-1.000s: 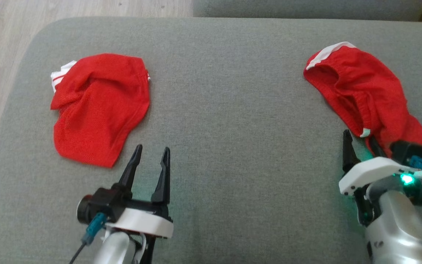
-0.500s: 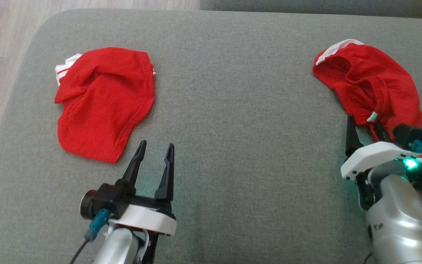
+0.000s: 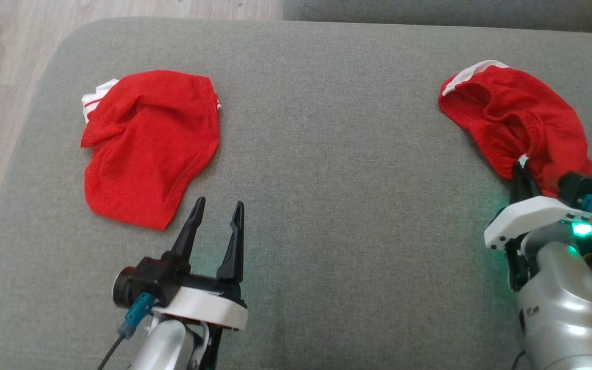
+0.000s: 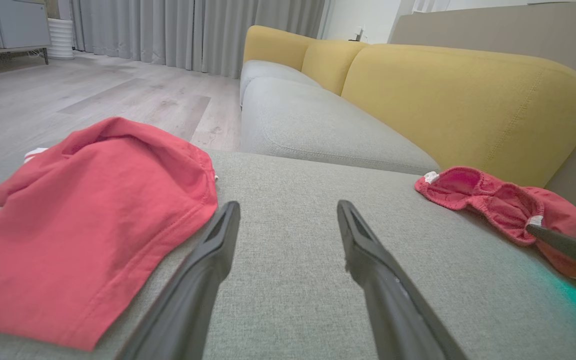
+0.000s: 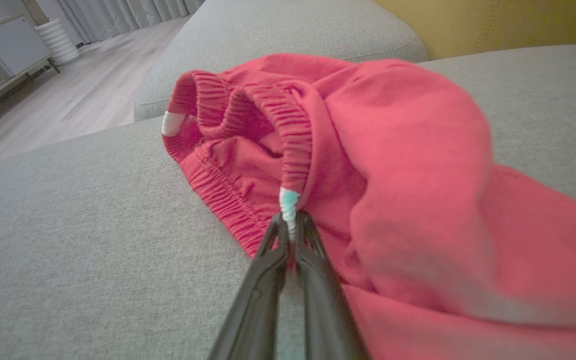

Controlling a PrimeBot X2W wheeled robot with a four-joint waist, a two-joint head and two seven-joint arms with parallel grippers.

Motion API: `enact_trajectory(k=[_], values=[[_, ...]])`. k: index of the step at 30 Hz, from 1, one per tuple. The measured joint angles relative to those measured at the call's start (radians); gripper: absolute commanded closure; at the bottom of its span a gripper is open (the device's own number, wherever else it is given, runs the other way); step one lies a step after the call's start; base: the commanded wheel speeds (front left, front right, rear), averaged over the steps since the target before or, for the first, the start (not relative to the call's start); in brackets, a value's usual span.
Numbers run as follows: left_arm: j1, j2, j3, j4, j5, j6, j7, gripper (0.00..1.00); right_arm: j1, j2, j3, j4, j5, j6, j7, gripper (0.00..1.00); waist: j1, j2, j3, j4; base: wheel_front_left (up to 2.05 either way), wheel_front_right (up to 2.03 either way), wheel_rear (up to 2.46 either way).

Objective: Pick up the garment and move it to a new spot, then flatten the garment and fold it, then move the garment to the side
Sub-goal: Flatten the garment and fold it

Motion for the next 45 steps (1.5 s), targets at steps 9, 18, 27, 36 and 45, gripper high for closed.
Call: enact_trajectory(k=[9,18,27,36,45], values=[[0.002,0.0,0.002,0.005,0.0,0.0,0.0,0.0,-0.01,-0.003,0.323,-0.007,0.167,0.0,-0.023,1.0,0.0,0.0,-0.035,-0.015,0.0,0.0,0.0],[0.012,0.0,0.005,0.006,0.0,0.0,0.0,0.0,0.112,-0.006,0.746,-0.241,0.381,0.0,0.047,1.0,-0.0001,0.0,-0.09,-0.034,0.0,0.0,0.0],[0.044,0.0,0.012,0.007,0.0,0.0,0.0,0.0,0.162,-0.007,0.994,-0.37,0.438,0.0,0.153,0.02,0.0,0.0,-0.113,-0.016,0.0,0.0,0.0],[0.047,0.0,0.03,0.006,0.002,0.001,0.0,0.0,0.191,-0.007,0.9,-0.368,0.41,0.0,0.146,0.0,0.0,0.0,-0.132,-0.036,0.0,0.0,0.0],[0.089,0.0,0.036,-0.001,0.011,0.002,0.0,0.0,0.309,-0.008,0.555,-0.386,0.25,0.0,0.091,0.0,0.0,0.0,-0.162,-0.101,0.0,0.0,0.0]])
